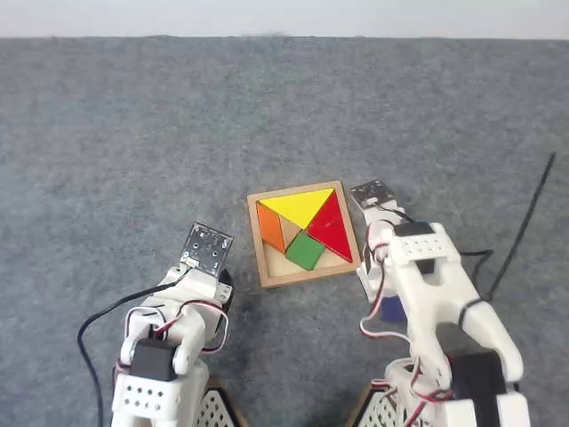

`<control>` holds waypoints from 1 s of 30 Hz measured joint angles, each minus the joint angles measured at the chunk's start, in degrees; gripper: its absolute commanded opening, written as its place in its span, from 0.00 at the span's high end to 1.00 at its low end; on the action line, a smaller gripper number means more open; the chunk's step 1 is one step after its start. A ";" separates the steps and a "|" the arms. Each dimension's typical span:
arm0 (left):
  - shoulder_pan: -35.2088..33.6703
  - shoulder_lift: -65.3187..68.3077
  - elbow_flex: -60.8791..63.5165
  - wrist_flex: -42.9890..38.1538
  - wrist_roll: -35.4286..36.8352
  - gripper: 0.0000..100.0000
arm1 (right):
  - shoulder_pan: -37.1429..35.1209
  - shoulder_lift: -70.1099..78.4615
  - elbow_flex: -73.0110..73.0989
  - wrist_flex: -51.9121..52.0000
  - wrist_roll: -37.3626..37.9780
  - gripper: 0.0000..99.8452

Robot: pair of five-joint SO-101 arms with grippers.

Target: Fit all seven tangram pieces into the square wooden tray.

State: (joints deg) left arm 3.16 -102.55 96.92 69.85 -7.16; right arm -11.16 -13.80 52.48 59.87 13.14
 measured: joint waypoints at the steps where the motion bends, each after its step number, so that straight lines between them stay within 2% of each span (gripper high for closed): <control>1: 0.00 0.00 0.00 0.00 0.00 0.91 | -0.26 0.09 -0.88 0.70 0.00 0.91; 4: 0.00 0.00 0.00 0.00 0.00 0.91 | -0.44 0.09 -3.43 2.99 0.09 0.90; 9: 0.00 0.00 0.00 0.00 0.00 0.91 | -3.78 -1.14 -4.22 5.27 2.55 0.81; 14: 0.00 0.00 0.00 0.00 0.00 0.91 | -9.32 -13.98 1.05 10.20 5.89 0.80; 17: 0.00 0.00 0.00 0.00 0.00 0.91 | -9.32 -18.73 4.92 12.92 10.02 0.77; 23: 0.00 0.00 0.00 0.00 0.00 0.91 | -4.40 -13.10 5.10 14.95 19.25 0.70; 30: 0.00 0.00 0.00 0.00 0.00 0.91 | -2.29 -0.62 4.75 10.55 21.36 0.71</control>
State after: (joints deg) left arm 3.16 -102.55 96.92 69.85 -7.16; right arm -13.45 -14.42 57.23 70.42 34.51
